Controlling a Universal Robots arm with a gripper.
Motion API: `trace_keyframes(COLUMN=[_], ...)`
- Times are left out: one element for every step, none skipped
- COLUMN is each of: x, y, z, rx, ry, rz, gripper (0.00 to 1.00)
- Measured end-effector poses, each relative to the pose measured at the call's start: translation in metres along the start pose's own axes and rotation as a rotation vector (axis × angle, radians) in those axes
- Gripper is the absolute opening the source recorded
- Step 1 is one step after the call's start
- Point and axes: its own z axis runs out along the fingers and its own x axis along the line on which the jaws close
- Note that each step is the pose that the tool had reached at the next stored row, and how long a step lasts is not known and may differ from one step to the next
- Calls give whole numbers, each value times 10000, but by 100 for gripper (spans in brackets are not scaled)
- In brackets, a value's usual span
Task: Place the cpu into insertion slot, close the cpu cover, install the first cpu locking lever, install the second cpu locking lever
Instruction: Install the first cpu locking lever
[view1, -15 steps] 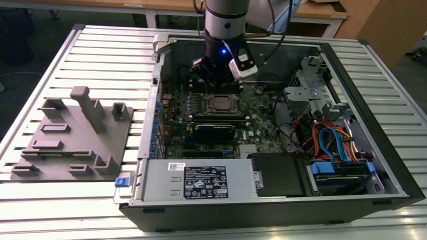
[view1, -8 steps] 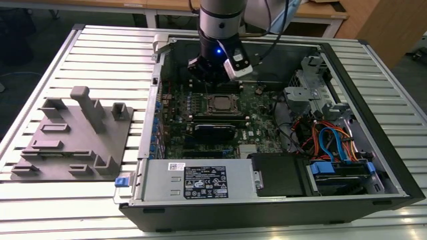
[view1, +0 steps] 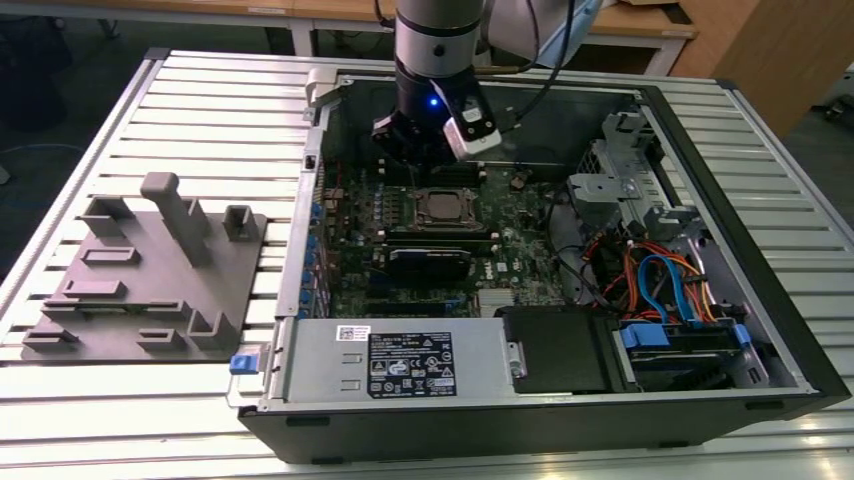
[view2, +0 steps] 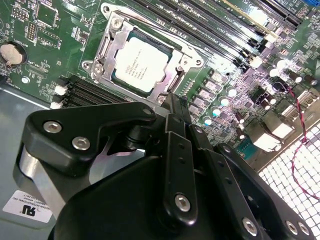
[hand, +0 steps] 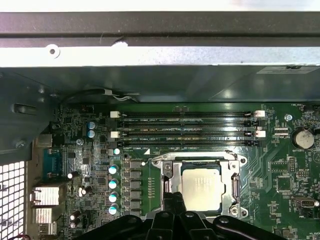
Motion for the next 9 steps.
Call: trace_keyframes(x=[0,0,0,0,1,3,7,12,19], y=[0,0,0,0,0,0,0,0,-1], z=[0,0,0,0,0,0,0,0,0], rx=[0,-1,-1,0,0,0,0,-1,-2], ry=[0,0,0,0,0,1,0,0,0], rz=[0,0,0,0,0,1,1,-2,-3], gripper=[11,11,11,11,11,11,11,11,11])
